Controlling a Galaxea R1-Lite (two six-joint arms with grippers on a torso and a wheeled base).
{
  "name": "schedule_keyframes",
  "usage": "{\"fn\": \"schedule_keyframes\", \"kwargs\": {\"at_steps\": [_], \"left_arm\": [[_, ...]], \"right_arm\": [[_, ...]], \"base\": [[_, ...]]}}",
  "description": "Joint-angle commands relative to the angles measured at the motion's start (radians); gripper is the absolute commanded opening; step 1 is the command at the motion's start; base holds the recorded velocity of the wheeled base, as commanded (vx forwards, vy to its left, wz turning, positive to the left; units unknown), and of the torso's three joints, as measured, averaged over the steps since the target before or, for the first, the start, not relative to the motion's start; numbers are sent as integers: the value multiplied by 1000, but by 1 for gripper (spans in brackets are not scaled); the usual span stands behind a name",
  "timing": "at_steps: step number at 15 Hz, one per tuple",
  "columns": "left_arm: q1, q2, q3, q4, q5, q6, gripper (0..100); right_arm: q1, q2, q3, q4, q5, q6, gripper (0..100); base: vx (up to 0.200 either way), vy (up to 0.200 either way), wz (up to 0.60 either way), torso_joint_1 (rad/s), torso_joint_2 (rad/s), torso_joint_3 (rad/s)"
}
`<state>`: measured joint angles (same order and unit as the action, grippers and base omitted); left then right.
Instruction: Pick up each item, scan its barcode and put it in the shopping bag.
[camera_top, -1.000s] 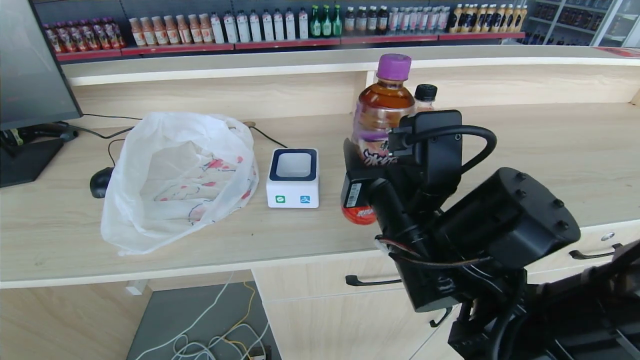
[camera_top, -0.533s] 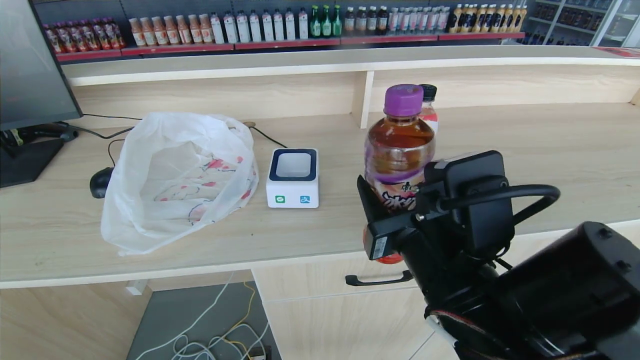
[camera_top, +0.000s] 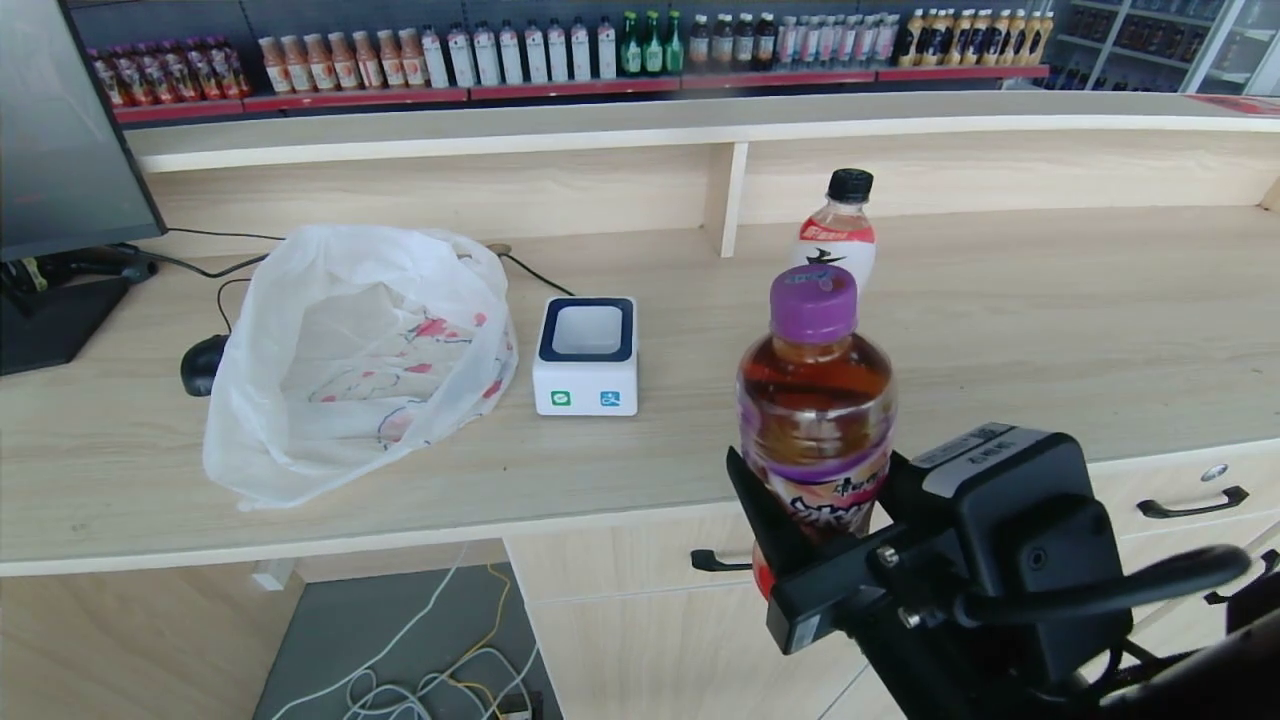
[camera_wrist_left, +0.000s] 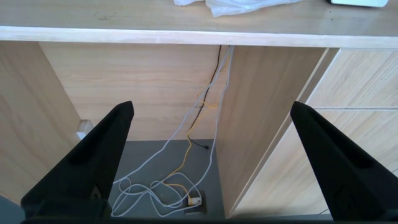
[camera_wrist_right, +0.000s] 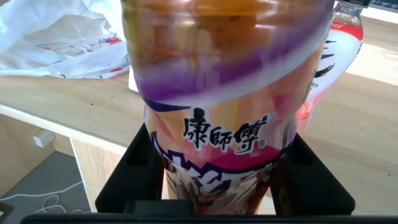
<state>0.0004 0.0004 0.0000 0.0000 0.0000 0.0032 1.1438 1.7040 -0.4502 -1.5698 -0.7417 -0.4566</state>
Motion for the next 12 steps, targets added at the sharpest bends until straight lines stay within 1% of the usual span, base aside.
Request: {"fn": "schedule_keyframes", "kwargs": {"at_steps": [1,2,4,5,6,8,12], "left_arm": [[0,0,0,0,0,0,100],[0,1,0,0,0,0,100],[1,1,0,0,0,0,100],[1,1,0,0,0,0,100],[1,1,0,0,0,0,100],[0,1,0,0,0,0,100],[0,1,0,0,0,0,100]], "right_arm": [[16,-17,15,-1,1,-8,0],[24,-17,16,-1,1,-11,0],[68,-9,25,-1,1,-53,0],[73,-9,28,-1,1,-66,0],[79,-20,44,-1,1,-134,0],[96,-23,61,-1,1,-174,0],[180,-35,146,-1,1,-310,0]], "base": [[0,0,0,0,0,0],[0,0,0,0,0,0],[0,0,0,0,0,0],[0,0,0,0,0,0],[0,0,0,0,0,0],[0,0,0,0,0,0],[0,0,0,0,0,0]]}}
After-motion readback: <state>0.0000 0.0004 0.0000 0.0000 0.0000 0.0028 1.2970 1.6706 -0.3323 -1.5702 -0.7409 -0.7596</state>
